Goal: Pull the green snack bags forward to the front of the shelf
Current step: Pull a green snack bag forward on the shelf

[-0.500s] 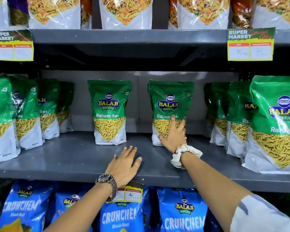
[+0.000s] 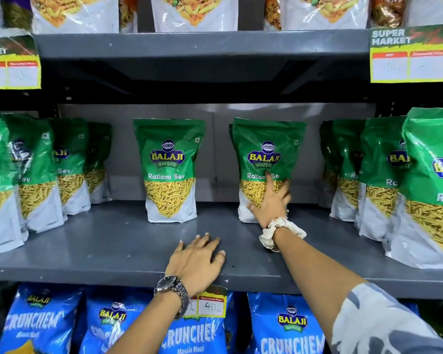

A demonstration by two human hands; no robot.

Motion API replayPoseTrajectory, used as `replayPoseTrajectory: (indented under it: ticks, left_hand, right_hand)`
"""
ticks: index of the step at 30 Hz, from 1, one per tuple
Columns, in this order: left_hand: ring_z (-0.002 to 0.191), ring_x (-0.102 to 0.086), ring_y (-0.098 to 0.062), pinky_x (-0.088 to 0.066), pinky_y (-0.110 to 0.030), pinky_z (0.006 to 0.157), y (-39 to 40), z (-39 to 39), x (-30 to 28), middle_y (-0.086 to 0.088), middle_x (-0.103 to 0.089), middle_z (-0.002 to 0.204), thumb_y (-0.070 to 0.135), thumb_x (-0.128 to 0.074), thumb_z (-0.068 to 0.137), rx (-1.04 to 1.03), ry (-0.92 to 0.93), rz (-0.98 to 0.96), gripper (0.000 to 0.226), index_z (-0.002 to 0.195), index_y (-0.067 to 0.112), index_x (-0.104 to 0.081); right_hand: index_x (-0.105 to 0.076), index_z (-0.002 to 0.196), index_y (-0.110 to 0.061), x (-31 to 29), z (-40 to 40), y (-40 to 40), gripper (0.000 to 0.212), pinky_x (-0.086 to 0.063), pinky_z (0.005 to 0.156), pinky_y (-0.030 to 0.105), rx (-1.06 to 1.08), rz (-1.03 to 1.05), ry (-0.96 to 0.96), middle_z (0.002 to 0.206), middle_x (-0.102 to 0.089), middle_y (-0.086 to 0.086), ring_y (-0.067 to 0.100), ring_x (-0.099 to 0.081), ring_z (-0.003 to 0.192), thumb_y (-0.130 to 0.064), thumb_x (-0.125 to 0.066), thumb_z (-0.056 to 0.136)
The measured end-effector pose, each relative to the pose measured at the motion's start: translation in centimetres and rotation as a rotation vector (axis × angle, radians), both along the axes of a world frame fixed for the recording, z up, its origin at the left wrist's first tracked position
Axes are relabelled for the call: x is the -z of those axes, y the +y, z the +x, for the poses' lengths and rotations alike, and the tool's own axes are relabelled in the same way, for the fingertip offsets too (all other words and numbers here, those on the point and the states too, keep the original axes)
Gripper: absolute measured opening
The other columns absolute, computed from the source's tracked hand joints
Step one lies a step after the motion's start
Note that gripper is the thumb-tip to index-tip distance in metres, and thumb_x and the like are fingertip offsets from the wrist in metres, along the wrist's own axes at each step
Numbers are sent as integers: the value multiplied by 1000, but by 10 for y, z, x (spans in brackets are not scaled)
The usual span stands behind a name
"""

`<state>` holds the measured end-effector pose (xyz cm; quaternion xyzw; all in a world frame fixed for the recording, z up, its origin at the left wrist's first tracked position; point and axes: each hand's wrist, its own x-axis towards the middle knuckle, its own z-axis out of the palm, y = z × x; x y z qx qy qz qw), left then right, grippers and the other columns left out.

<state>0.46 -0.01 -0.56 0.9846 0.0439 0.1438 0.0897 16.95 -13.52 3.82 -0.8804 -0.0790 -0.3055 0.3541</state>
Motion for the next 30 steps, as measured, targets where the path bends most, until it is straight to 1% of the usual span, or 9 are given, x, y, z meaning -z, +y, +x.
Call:
replayPoseTrajectory:
  ticks: [4, 7, 10, 15, 19, 24, 30]
  left_hand:
    - [146, -15, -12, -8, -41, 120, 1, -1, -1, 7, -19, 158, 49, -25, 93, 8, 18, -8, 53, 144, 35, -26]
    - [145, -16, -11, -9, -41, 120, 2, -1, -2, 8, -19, 158, 49, -25, 93, 10, 23, -10, 53, 144, 35, -27]
    - [145, -16, -11, -9, -41, 120, 2, -2, -2, 8, -19, 158, 50, -25, 93, 10, 22, -4, 53, 144, 35, -27]
    - [145, -17, -12, -10, -41, 120, 1, -1, -2, 8, -19, 158, 50, -24, 93, 4, 25, 1, 52, 143, 36, -27]
    - [145, -18, -13, -10, -42, 120, 0, -2, -2, 7, -20, 158, 49, -23, 94, 5, 32, 12, 52, 144, 35, -27]
    - [145, -18, -14, -11, -43, 119, 2, 0, -1, 6, -20, 158, 49, -22, 94, 11, 40, 21, 52, 144, 34, -27]
    - [145, -19, -15, -11, -44, 119, 2, -1, -2, 6, -20, 158, 48, -22, 94, 9, 48, 28, 52, 144, 33, -26]
  right_hand:
    - [-21, 146, -34, 0, -2, -7, 92, -41, 97, 56, -53, 19, -8, 152, -8, 24, 47, -25, 130, -17, -77, 75]
    - [-22, 146, -34, 0, -8, -10, 92, -40, 99, 55, -63, 27, -17, 150, -11, 25, 47, -28, 128, -16, -77, 75]
    - [-22, 146, -34, -1, -17, -14, 92, -41, 98, 54, -70, 28, -38, 148, -15, 24, 47, -31, 125, -16, -78, 74]
    - [-24, 145, -35, 3, -40, -27, 95, -43, 95, 51, -97, 37, -79, 149, -14, 22, 46, -31, 125, -15, -80, 71]
    - [-25, 144, -35, 7, -64, -40, 94, -40, 98, 51, -150, 65, -105, 150, -11, 20, 45, -29, 128, -12, -80, 71]
    - [-25, 144, -38, 11, -94, -56, 95, -42, 96, 52, -142, 70, -134, 150, -12, 15, 42, -32, 126, -16, -81, 70]
    - [-27, 144, -37, 13, -119, -75, 95, -42, 95, 52, -126, 63, -165, 150, -14, 15, 40, -32, 127, -18, -82, 69]
